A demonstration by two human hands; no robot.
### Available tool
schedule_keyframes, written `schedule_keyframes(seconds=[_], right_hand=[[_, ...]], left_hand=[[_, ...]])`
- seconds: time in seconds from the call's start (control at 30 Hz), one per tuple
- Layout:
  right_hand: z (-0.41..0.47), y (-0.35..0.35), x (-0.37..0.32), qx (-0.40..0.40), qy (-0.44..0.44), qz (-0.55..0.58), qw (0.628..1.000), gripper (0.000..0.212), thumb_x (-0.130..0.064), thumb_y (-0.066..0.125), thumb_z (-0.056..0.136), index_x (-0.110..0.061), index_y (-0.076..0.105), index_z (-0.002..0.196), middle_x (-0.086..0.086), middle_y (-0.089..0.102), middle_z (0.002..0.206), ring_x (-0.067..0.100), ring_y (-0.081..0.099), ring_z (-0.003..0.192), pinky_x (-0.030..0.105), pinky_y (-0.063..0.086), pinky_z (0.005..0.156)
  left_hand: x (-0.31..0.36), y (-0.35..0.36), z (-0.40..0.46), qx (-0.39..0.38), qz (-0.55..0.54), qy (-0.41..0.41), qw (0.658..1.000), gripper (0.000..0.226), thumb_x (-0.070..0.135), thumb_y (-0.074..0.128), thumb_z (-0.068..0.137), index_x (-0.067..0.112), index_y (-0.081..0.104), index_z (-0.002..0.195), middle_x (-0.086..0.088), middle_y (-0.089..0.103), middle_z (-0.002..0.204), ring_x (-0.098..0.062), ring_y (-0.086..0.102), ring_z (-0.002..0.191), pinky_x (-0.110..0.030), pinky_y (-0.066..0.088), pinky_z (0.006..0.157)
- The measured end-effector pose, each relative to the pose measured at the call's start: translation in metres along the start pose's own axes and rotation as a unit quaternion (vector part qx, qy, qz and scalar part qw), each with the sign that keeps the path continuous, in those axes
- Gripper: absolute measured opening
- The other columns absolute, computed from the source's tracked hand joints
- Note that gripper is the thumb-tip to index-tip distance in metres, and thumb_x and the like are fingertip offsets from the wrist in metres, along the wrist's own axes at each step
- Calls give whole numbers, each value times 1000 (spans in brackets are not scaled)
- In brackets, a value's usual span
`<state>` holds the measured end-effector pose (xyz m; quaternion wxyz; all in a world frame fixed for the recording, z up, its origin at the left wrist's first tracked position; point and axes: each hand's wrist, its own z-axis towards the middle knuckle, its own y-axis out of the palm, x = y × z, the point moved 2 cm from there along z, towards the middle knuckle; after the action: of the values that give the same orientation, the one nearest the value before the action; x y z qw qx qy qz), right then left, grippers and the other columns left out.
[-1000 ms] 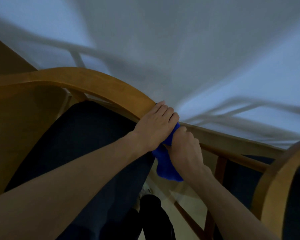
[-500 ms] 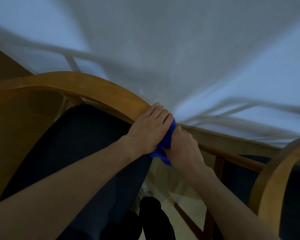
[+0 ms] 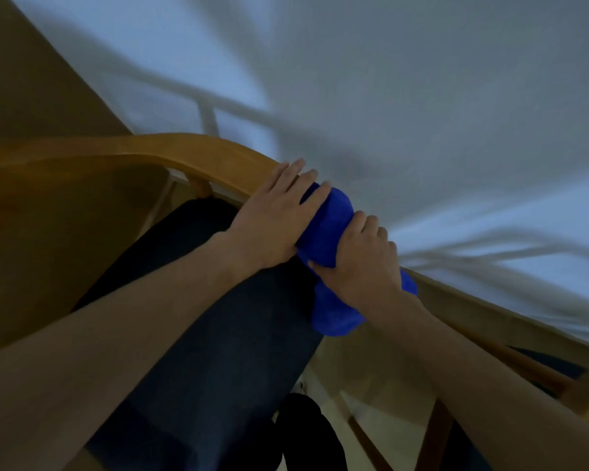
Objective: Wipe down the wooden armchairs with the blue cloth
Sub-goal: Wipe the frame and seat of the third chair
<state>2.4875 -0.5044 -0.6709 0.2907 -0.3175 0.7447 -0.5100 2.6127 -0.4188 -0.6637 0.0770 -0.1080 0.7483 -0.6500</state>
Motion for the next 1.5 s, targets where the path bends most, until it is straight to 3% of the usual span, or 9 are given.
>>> schedule_keyframes(seconds=[0.27,0.5,0.7,0.87,0.97,1.07,1.27,1.4,1.5], right_hand=[[50,0,-51,50,-63,-86,993,95,-73,65,71,0,38,126,16,51,116,31,54,99,42,47,81],[102,-7,-138,36,-173,-103,979,95,-61,74,73,2,34,132,22,46,127,38,49,114,49,43,94],[124,-8,-232,23,-291,-158,943,83,-48,72,83,2,32,136,24,45,130,41,49,117,52,43,97],[116,-8,-330,-28,-398,-111,910,77,-46,68,86,1,33,136,21,44,133,39,45,122,49,40,102],[92,-9,-386,-13,-491,-99,865,80,-48,72,82,-2,34,135,19,42,132,37,43,121,50,39,101],[57,-7,-436,25,-573,-169,802,84,-51,77,75,-4,37,131,18,45,128,38,47,115,53,40,95],[10,7,-477,44,-657,-291,694,76,-49,77,75,-11,38,128,11,47,123,32,47,110,49,39,91],[-33,31,-495,39,-701,-347,622,66,-41,78,77,-13,42,126,7,50,123,28,47,113,46,36,94],[-82,63,-507,-12,-744,-352,568,53,-34,74,81,-16,46,122,3,53,117,24,47,109,42,34,94]], left_hand=[[-73,10,-71,37,-52,-162,985,89,25,72,79,10,22,150,-13,25,154,-31,14,145,-38,11,115],[-110,26,-143,32,-65,-287,955,88,28,71,79,11,21,150,-11,26,154,-27,17,145,-36,16,116],[-134,23,-204,55,-81,-369,924,84,27,71,80,11,24,149,-9,29,153,-26,19,145,-34,10,112],[-146,10,-259,104,-72,-424,897,80,27,70,79,9,31,147,-10,35,148,-25,25,142,-39,23,114],[-153,2,-296,142,-55,-474,867,76,26,68,78,6,35,143,-12,39,144,-27,33,136,-41,30,113],[-159,3,-333,180,-69,-534,824,77,20,68,76,0,36,142,-16,40,142,-30,34,135,-42,33,111],[-149,27,-405,141,-148,-676,708,94,30,74,74,2,21,147,-15,31,142,-31,25,134,-38,25,113],[-128,43,-433,113,-199,-695,682,103,39,77,70,7,17,148,-10,33,138,-28,29,129,-36,29,109],[-104,53,-454,116,-239,-714,648,101,47,77,68,11,23,145,-6,37,134,-26,34,126,-35,31,107]])
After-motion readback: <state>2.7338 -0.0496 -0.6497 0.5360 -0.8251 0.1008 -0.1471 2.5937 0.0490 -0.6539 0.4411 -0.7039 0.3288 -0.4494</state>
